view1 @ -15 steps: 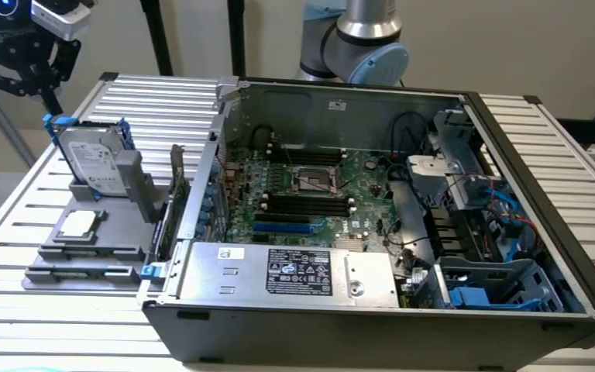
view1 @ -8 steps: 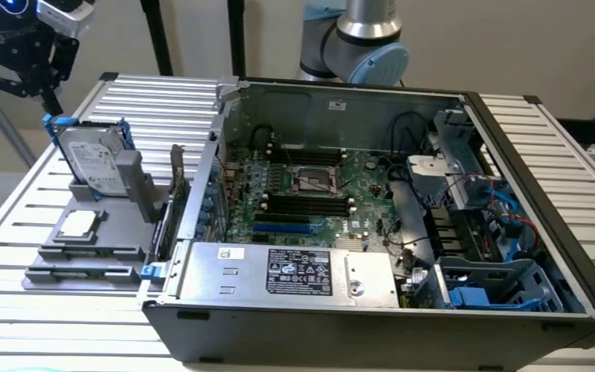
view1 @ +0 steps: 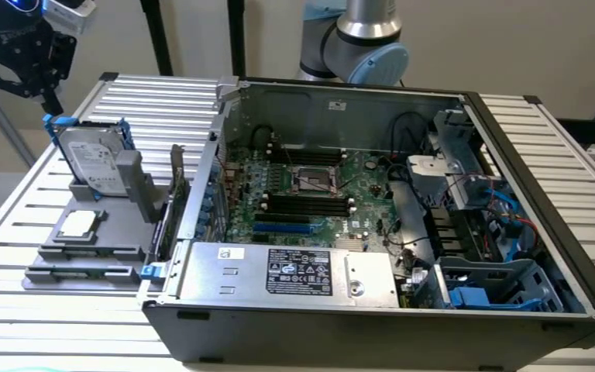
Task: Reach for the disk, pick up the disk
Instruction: 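Pick up the disk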
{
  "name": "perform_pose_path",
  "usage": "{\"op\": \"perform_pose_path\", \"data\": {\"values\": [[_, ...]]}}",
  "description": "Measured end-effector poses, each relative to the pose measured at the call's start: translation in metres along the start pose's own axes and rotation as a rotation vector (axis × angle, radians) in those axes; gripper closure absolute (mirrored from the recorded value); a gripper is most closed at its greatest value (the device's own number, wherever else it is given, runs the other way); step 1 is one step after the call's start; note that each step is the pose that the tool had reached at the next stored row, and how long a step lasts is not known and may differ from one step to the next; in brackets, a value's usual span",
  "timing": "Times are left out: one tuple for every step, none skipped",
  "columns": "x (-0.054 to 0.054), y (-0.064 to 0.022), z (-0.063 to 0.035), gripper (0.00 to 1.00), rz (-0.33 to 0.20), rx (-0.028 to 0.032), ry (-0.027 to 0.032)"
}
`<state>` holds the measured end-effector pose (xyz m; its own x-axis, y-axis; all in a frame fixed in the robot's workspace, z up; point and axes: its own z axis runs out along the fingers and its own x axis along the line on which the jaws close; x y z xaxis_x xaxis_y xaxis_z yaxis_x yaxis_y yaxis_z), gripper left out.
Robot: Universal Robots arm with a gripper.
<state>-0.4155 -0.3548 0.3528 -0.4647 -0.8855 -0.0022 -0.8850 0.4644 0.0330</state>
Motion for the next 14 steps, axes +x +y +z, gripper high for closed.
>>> {"op": "perform_pose_path", "data": {"values": [[-0.0003,0.0001,0.0001,0.89,-0.007,0.0001,0.0001],[-0.0007,0.0003,0.0001,0.89,-0.014,0.0001,0.0003],[-0.0011,0.0005,0.0001,0.89,-0.021,0.0000,0.0006],[-0.0016,0.0007,0.0001,0.89,-0.028,0.0000,0.0009],[-0.0020,0.0009,0.0002,0.89,-0.035,0.0000,0.0011],[-0.0024,0.0011,0.0002,0.89,-0.044,0.0001,0.0013],[-0.0027,0.0013,0.0003,0.89,-0.054,0.0002,0.0016],[-0.0031,0.0015,0.0004,0.89,-0.065,0.0002,0.0019],[-0.0034,0.0016,0.0006,0.89,-0.078,0.0003,0.0022],[-0.0036,0.0017,0.0008,0.89,-0.092,0.0003,0.0027],[-0.0039,0.0019,0.0010,0.89,-0.107,0.0003,0.0032],[-0.0042,0.0021,0.0013,0.89,-0.123,0.0006,0.0036],[-0.0045,0.0022,0.0015,0.89,-0.138,0.0009,0.0039],[-0.0048,0.0023,0.0018,0.89,-0.154,0.0011,0.0043]]}}
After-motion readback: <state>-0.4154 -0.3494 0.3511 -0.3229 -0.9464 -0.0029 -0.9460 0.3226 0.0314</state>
